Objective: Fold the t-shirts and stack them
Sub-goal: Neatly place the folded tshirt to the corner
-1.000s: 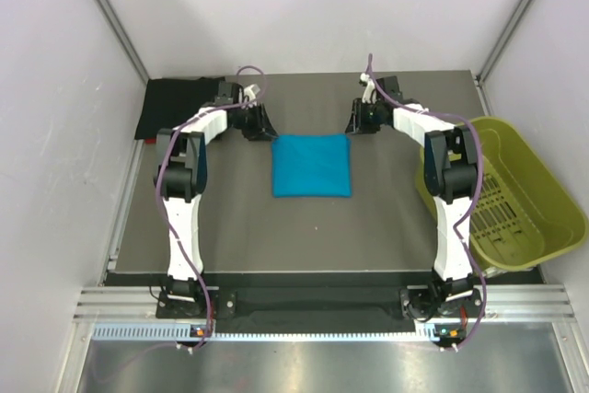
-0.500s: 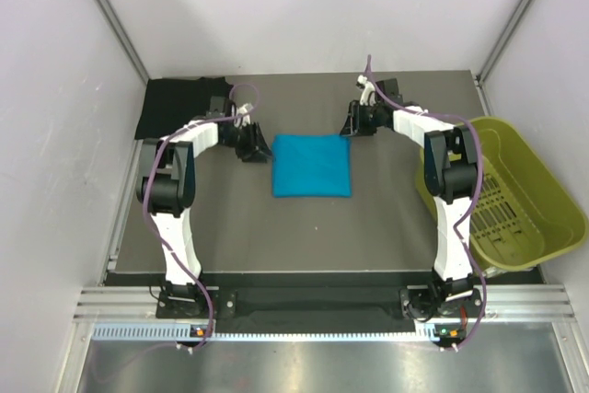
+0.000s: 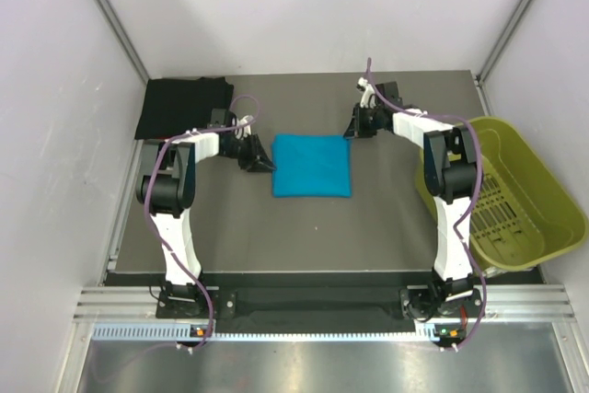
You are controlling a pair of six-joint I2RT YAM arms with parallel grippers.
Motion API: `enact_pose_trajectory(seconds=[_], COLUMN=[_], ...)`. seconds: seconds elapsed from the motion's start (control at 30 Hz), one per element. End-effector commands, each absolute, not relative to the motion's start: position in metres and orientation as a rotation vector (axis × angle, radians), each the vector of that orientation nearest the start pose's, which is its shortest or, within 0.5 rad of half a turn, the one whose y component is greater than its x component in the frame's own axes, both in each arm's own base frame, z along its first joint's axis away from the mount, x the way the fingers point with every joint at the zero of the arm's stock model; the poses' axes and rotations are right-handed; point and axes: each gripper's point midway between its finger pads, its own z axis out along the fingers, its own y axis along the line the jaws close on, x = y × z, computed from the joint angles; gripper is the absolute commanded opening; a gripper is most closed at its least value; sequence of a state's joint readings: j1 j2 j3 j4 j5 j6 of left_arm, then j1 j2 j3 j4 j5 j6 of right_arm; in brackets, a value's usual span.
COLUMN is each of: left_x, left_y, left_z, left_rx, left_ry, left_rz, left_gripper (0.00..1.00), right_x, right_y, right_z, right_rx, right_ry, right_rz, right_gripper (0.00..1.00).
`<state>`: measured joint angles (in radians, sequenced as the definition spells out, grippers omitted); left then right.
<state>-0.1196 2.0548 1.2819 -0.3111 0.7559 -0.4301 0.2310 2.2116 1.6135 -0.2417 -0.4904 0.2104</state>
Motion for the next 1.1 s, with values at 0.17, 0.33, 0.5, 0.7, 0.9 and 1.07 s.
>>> enact_pose_trajectory(seconds=[0.17,0.33,0.5,0.7,0.9,1.07], left_x=[0.403,0.403,0.408,0.432,0.447,0.457], left_y=[-0.183,-0.181,-0.179,-0.178,-0.172,-0.154], left_z=[0.034,0.032,0.039,0.049,0.047,0.077], left_rx=[-0.139,-0.152,-0.156,-0.153,-0.202,-0.203], left_ry=[2.611,2.619,2.612,2.592,2.579,2.502], left_rz=[-1.177,-1.158,-1.149,-1.108,-1.033,-0.841], left_gripper=[0.00,0.00,0.09,0.99,0.99,0.99], right_x=[0.515,0.516,0.516,0.514,0.514,0.515], right_y=[0.189,0.183,0.185,0.189,0.189,0.190], right_z=[0.048,0.050,0.050,0.053,0.055,0.059], right_rx=[-0.178,-0.139,-0.144,-0.153,-0.159,-0.156], right_ry=[2.356,2.340,2.336,2.333,2.329,2.321], right_rz=[0.704,0.683,0.702,0.718,0.725,0.732], right_gripper=[0.00,0.00,0.00,0.00,0.00,0.00])
